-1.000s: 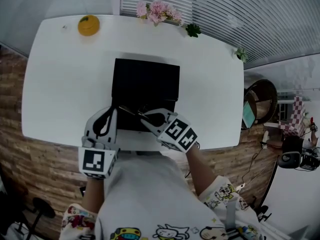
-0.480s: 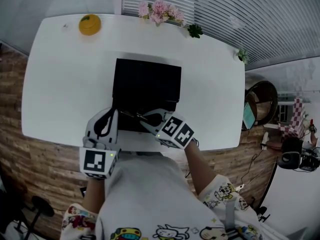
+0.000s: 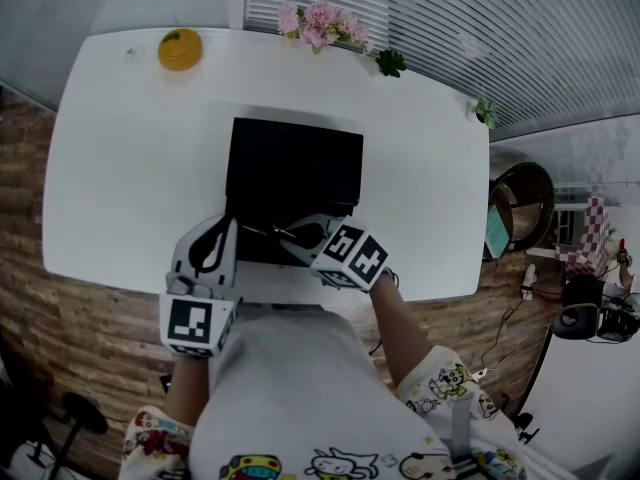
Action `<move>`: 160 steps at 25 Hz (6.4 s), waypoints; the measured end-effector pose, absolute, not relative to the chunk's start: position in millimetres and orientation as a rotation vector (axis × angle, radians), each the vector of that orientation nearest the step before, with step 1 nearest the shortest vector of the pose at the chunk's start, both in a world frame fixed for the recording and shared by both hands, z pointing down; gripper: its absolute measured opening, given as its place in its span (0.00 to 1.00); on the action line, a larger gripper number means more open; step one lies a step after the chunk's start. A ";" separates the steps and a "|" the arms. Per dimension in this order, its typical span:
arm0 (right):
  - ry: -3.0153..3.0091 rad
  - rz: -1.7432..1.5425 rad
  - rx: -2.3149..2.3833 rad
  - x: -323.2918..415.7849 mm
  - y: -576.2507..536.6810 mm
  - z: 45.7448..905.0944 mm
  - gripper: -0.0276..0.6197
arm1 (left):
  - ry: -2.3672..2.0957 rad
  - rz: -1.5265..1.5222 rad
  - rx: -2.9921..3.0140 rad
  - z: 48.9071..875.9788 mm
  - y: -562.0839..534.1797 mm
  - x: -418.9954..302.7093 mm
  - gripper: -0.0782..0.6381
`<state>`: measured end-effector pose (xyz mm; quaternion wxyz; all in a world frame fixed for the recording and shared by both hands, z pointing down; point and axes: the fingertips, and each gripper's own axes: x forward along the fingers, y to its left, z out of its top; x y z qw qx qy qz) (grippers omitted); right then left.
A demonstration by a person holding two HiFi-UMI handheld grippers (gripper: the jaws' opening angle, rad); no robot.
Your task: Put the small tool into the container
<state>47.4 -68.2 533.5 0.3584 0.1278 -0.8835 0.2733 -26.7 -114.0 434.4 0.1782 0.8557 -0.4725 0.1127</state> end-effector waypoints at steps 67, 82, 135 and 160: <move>-2.222 0.347 0.559 52.8 -89.2 505.2 0.26 | -1.392 0.274 2.444 419.9 -107.8 -46.5 0.12; -2.275 0.215 0.748 79.6 -94.0 456.3 0.26 | -1.400 0.256 2.556 389.2 -102.1 -34.9 0.12; -2.641 0.377 1.536 180.8 -69.6 373.0 0.04 | -1.294 0.276 2.592 383.6 -85.8 -5.6 0.12; -2.639 0.375 1.548 187.5 -72.6 373.1 0.04 | -1.313 0.297 2.615 387.8 -88.6 -7.5 0.12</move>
